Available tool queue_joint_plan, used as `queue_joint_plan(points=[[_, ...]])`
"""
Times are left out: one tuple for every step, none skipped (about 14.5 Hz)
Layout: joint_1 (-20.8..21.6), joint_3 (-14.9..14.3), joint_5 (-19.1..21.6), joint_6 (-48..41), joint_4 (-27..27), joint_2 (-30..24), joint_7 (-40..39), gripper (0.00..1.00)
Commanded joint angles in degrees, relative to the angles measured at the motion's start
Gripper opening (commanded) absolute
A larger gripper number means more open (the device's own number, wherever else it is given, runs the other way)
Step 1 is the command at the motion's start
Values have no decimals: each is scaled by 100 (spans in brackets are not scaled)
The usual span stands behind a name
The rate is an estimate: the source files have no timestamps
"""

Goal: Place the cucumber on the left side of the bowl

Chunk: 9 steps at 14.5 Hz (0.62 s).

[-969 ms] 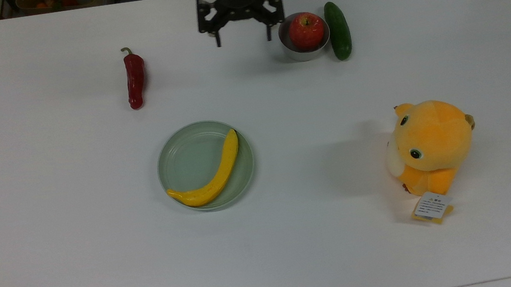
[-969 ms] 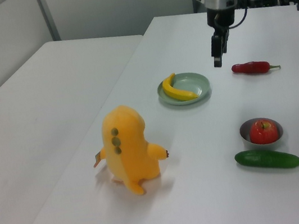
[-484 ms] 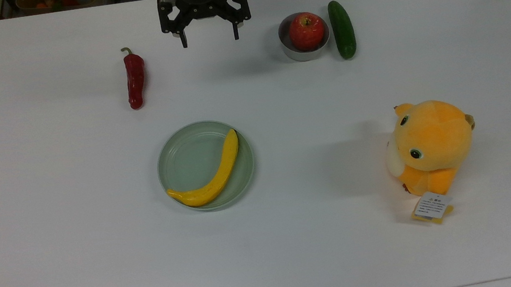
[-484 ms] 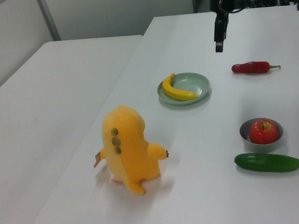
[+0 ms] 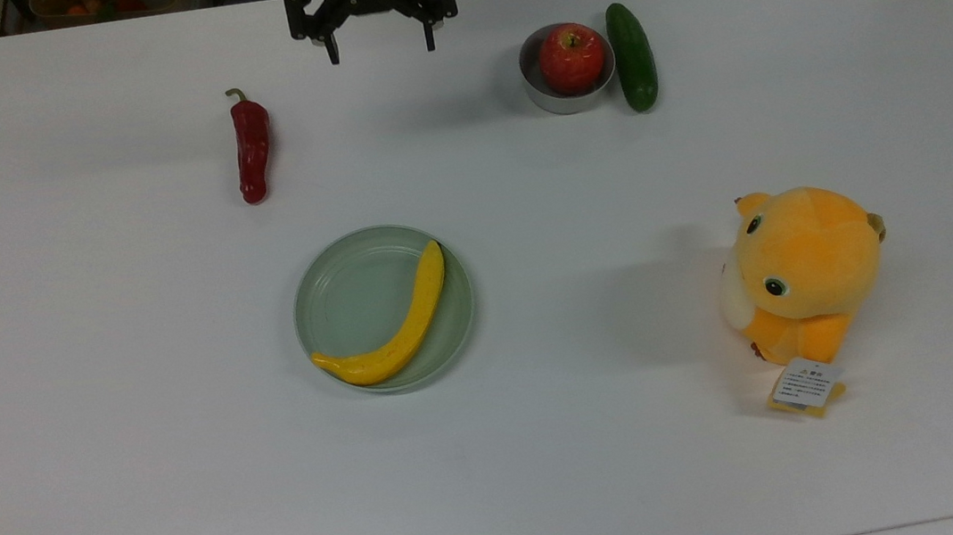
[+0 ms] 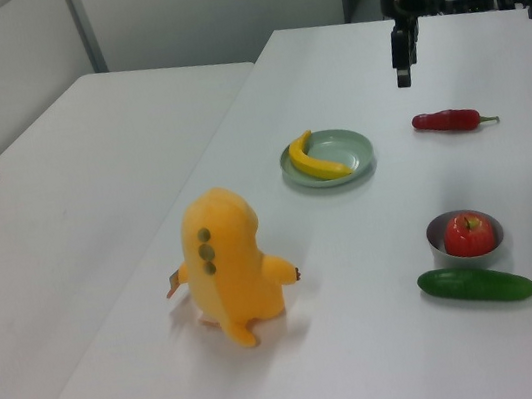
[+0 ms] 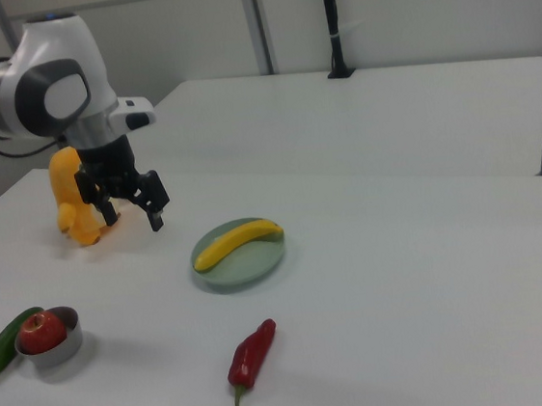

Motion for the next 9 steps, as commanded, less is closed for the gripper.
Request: queue_joint_plan(points=[[44, -59, -46, -330, 469, 232, 245, 100], [53, -59, -37, -303, 469, 241, 333, 100], [53, -50, -37, -286, 469, 250, 368, 100], [70, -59, -46, -285, 469, 267, 377, 100], [79, -59, -46, -285, 478, 268, 377, 100], [88, -50, -46, -285, 469, 268, 377, 100], [88, -50, -37, -285, 469, 268, 377, 100], [97, -50, -37, -285, 469, 268, 377, 100], [97, -50, -37, -285, 469, 268, 377, 100]])
